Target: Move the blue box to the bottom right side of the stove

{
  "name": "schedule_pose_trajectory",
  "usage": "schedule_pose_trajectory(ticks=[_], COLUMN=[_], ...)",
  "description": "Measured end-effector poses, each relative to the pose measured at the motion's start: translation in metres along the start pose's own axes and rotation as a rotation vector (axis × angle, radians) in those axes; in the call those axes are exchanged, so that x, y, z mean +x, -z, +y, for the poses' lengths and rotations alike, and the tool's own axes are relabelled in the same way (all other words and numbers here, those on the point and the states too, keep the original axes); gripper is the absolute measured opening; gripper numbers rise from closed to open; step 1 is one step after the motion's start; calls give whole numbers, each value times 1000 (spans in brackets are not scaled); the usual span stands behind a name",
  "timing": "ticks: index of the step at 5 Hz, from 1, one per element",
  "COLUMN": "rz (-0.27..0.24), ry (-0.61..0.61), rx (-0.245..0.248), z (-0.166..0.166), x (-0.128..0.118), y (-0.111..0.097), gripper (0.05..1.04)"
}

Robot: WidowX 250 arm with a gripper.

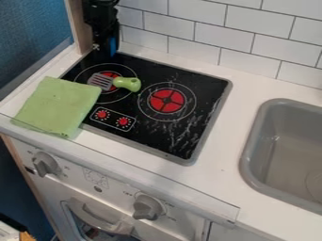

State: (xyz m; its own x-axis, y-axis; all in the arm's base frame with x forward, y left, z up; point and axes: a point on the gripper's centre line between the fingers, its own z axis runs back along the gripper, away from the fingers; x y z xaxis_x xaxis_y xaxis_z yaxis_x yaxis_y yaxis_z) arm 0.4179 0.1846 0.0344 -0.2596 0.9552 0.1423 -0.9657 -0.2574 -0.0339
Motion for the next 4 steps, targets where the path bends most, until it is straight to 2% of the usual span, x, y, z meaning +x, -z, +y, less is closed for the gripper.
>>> schedule_pose_trajectory(ticks=[1, 2, 3, 4], rz=[6, 36, 65, 110], ry=[7, 39, 102, 164], rx=[-2, -26, -74, -128], z=[4, 8, 20, 47], x=[-2, -9, -29, -54], y=[-3, -24, -56, -82], gripper=[615, 615, 615, 615])
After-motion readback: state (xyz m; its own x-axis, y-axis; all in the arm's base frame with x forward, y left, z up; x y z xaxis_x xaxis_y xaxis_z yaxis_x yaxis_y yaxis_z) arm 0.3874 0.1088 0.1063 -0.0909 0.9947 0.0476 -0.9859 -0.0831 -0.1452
